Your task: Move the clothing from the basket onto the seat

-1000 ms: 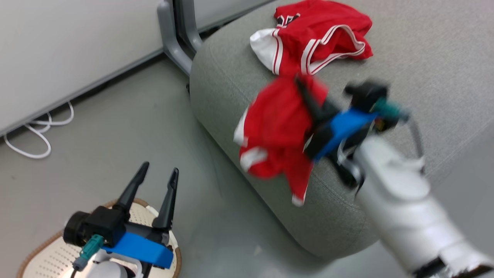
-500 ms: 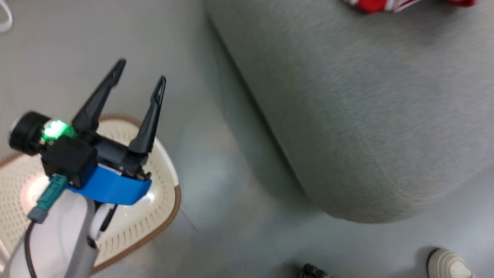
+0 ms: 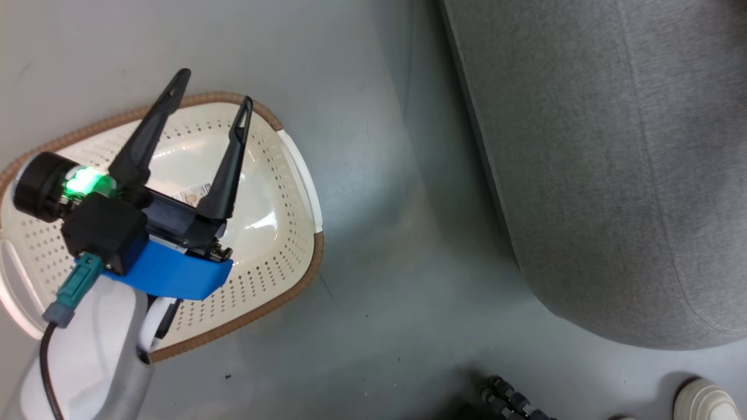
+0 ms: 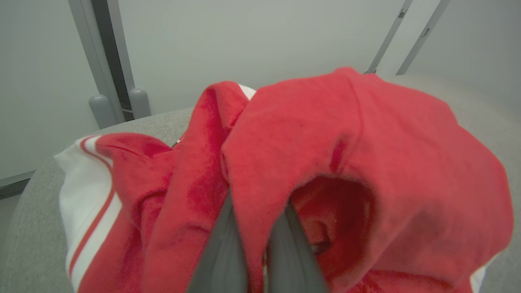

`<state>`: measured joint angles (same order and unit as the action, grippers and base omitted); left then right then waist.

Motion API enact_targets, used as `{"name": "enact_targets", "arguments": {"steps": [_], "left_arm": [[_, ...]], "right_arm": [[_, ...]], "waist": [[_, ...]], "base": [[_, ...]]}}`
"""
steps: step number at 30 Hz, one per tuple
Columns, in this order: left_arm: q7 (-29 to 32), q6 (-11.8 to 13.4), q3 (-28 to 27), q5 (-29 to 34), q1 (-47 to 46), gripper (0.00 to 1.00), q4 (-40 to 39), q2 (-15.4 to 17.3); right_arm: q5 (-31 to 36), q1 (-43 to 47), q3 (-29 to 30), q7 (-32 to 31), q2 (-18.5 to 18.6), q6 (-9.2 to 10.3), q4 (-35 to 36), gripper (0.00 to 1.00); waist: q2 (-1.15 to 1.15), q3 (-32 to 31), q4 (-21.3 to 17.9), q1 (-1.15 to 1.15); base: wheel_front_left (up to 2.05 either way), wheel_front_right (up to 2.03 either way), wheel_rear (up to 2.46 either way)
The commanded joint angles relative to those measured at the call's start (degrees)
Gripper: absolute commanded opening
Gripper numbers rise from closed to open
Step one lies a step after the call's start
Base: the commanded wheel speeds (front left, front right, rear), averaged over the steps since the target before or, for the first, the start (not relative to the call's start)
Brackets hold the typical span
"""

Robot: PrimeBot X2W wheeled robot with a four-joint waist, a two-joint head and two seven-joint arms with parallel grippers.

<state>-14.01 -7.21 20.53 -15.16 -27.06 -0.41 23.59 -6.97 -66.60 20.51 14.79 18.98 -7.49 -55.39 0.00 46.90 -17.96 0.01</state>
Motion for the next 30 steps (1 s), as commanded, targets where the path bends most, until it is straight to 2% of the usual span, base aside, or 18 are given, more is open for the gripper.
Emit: {"name": "enact_targets", "arguments": {"steps": [1,2,10,17,21,25,26,30], "left_arm": [[-0.53,-0.21,0.06,-0.43,0.49,1.00,0.96,-0.57],[-0.72,-0.22,0.18,-0.60,0.71,1.00,1.62,-0.93],[-1.20,-0.31,0.47,-3.82,5.22,1.00,9.10,-6.35],[-1.23,-0.40,-2.04,-6.80,13.56,1.00,12.30,-12.40],[-1.22,-0.42,-3.45,-8.10,17.69,1.00,12.66,-14.17],[-1.19,-0.42,-4.91,-9.11,20.72,1.00,13.06,-14.44],[-1.19,-0.42,-4.91,-9.11,20.72,1.00,13.06,-14.44],[-1.19,-0.42,-6.84,-9.23,22.67,1.00,13.79,-14.53]], "right_arm": [[0.82,1.62,-0.26,0.39,-0.29,-0.01,0.03,0.62],[1.08,2.16,-0.65,0.39,-0.78,-0.01,0.13,1.00],[3.25,9.35,-6.77,0.28,-1.80,-0.01,-1.39,1.00],[2.17,18.98,-15.92,-0.36,-2.93,-0.01,1.52,1.00],[-1.35,25.42,-19.83,-1.34,-3.44,-0.01,6.23,1.00],[-4.15,32.57,-22.85,-3.07,-4.18,-0.01,12.90,1.00],[-4.15,32.57,-22.85,-3.07,-4.18,-0.01,12.90,1.00],[-5.60,40.39,-22.95,-4.04,-5.38,-0.01,20.49,1.00]], "waist": [[0.00,-2.62,-0.09,-0.01],[0.00,-3.70,-0.04,-0.01],[0.00,-18.50,1.55,-0.01],[0.00,-33.42,4.94,-0.01],[0.00,-38.96,7.07,-0.01],[0.00,-42.36,9.58,-0.01],[0.00,-42.36,9.58,-0.01],[0.00,-44.29,12.46,-0.01]], "base": [[0.00,0.00,0.00],[0.00,0.00,0.00],[0.00,0.00,0.00],[0.00,0.00,0.00],[0.00,0.00,0.00],[0.00,0.00,0.00],[0.00,0.00,0.00],[0.00,0.00,0.00]]}}
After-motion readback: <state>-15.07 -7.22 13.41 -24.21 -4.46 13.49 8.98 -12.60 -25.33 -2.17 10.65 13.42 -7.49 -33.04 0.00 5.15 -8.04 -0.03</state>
